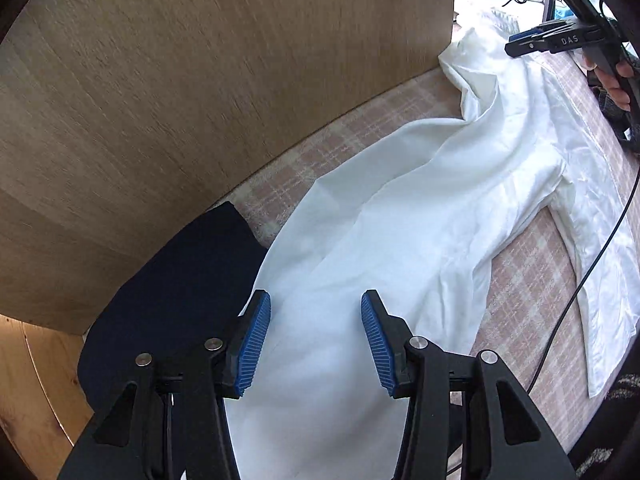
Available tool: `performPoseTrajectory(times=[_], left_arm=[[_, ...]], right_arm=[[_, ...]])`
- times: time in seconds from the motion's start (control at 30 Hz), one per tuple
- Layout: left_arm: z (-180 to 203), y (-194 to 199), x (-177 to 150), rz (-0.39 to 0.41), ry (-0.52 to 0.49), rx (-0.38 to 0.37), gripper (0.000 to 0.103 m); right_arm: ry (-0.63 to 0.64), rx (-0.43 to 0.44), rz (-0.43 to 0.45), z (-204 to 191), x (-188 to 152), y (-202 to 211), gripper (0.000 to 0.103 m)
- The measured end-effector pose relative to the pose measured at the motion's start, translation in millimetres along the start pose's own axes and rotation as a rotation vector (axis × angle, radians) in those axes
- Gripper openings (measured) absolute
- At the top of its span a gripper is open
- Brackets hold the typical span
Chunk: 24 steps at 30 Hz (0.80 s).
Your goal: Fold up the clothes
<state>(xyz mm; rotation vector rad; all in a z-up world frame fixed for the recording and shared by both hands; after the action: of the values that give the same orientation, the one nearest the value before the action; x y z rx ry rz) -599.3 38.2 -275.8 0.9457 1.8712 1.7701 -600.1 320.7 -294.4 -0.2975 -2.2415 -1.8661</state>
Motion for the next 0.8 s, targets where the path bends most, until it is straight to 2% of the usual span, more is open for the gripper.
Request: performPoseTrajectory(times=[0.03, 0.07, 0.13, 0.17, 0.47, 0.57, 0.63, 0.77, 0.8], left_arm=[[-0.2, -1.3, -0.2, -0.002, -0.005, 0.013, 0.042], [-1.1, -2.3, 0.1, -0.002, -0.006, 0.036, 0.025], [-5.3, -0.5, 1.3, 0.009, 0.016, 0.066, 0.006], [-7.4, 4.0, 1.6, 0.027, 0.036, 0.059, 0.001], [-24.6, 50.4, -11.3, 0.170, 0.151, 0.059, 0.001], [-31.0, 42.9, -16.3, 0.161, 0.201, 0.030, 0.001], [-24.6, 35.9, -20.3, 0.145, 0.186, 0.038, 0.001], [-17.4, 28.2, -28.4, 0.120, 0.168, 0.034, 0.001], [-18.5, 27.5, -29.6, 0.118, 0.174, 0.027, 0.001]], right_arm=[[0.008, -0.006, -0.003, -0.2, 0.9, -1.8, 0.053], [0.013, -0.014, -0.007, 0.0, 1.9, -4.2, 0.053], [0.018, -0.031, -0.015, 1.2, 3.9, -9.4, 0.053], [0.011, -0.040, -0.015, 3.8, 5.3, -11.9, 0.053], [-0.065, -0.079, 0.000, 31.8, 10.2, -26.6, 0.053], [-0.069, -0.081, -0.006, 34.9, 9.5, -27.9, 0.053], [-0.066, -0.073, 0.006, 35.4, 9.2, -22.6, 0.053], [-0.096, 0.014, 0.109, 38.9, 12.0, 12.2, 0.053], [-0.069, 0.023, 0.142, 36.1, 14.2, 21.8, 0.053]])
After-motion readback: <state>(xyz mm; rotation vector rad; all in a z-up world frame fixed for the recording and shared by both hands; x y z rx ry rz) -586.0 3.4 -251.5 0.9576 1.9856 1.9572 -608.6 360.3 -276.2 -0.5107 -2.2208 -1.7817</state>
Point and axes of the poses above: each gripper's, at about its wrist camera, not at the fingertips, and y roughly against the way its jaws point, z to its right, x to its top, the point moved 5 cm from there along -y, roughly the way its jaws point, and after that the axes turned 2 degrees about x, right-handed, at the moved point
